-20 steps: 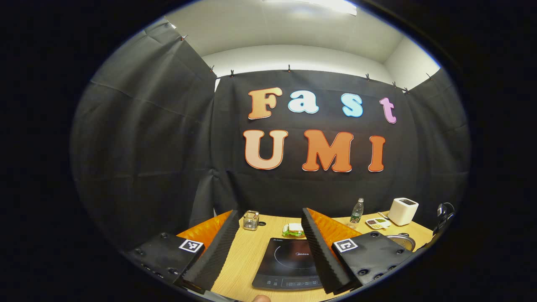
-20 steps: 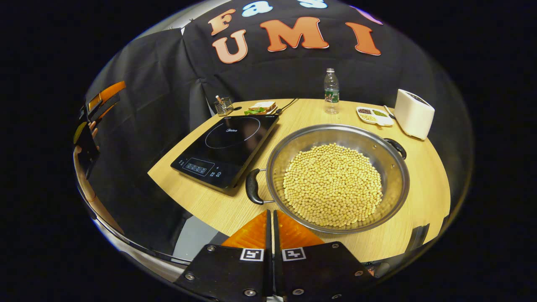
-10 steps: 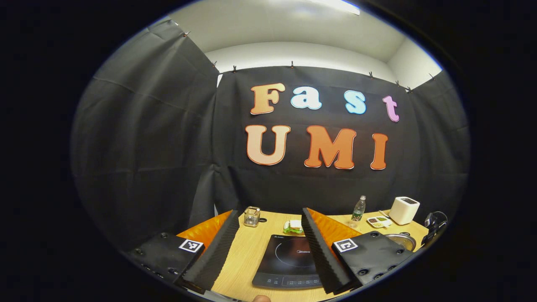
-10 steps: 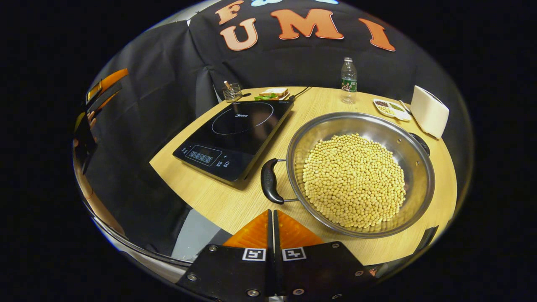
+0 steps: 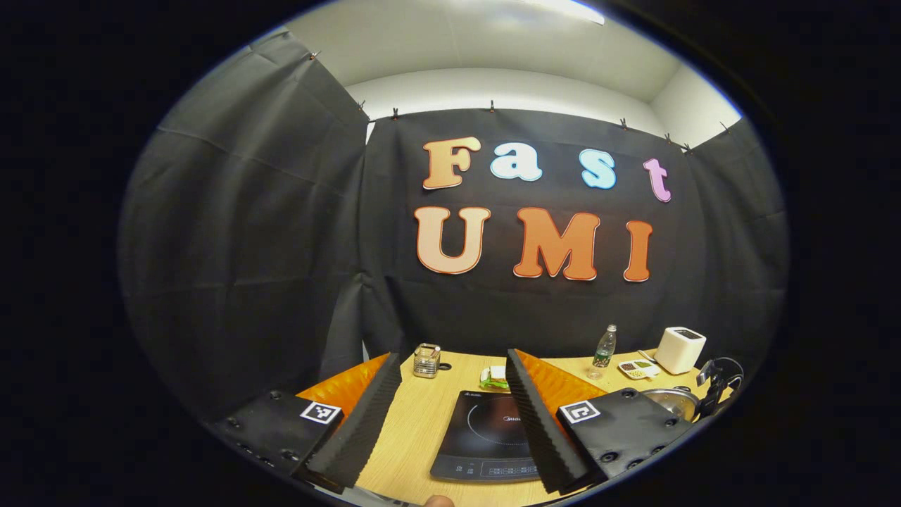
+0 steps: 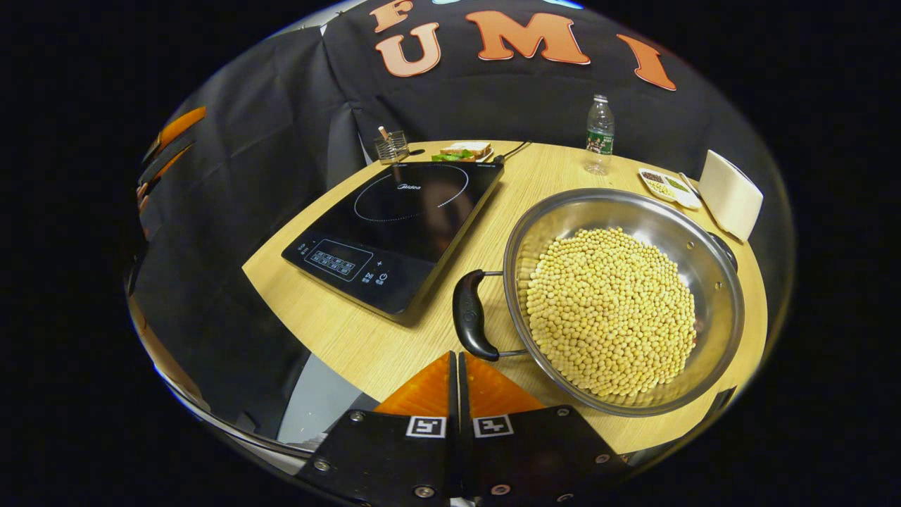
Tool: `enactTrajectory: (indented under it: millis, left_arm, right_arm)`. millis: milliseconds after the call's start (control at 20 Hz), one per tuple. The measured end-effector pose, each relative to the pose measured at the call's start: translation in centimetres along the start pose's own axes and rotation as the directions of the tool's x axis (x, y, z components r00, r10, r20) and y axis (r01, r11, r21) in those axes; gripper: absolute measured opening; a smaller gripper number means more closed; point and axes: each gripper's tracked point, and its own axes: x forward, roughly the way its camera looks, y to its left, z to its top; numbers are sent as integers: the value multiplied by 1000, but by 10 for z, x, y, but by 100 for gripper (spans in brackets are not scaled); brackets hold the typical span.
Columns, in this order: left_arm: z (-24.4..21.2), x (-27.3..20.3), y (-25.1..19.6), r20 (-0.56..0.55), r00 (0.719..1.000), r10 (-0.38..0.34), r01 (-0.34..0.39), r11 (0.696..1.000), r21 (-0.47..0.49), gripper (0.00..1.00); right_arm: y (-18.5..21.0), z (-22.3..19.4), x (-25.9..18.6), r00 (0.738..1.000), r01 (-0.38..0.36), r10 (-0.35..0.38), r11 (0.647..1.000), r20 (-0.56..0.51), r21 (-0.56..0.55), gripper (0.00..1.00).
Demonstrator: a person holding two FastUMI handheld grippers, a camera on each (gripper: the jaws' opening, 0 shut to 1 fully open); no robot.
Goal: First push the handle of the pot to place it horizontally, then grasp the pot with both hands and set it on the induction cooktop.
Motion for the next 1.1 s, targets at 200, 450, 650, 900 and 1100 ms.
enactTrajectory:
  millis: [200, 450, 650, 900, 1100]
  left_arm:
    - [-1, 2, 4, -3, 1000, 10, -10, 1000, 0, 98]
    - [-3, 4, 9, -4, 1000, 13, -13, 1000, 1, 98]
    - [-6, 7, 15, -11, 1000, 20, -20, 1000, 2, 97]
    - [-10, 11, 23, -20, 999, 27, -27, 1000, -1, 97]
    - [-13, 18, 30, -25, 999, 29, -30, 1000, -5, 98]
  right_arm:
    - [1, 9, 7, 1000, -8, 7, 1000, 4, 29, 0]
    - [3, 19, 14, 1000, -23, 22, 994, 12, 106, 0]
    - [4, 29, 22, 1000, -12, 8, 992, 29, 126, 0]
    - [5, 40, 32, 999, -12, 6, 987, 39, 159, 0]
    - [5, 50, 42, 999, -12, 4, 983, 45, 183, 0]
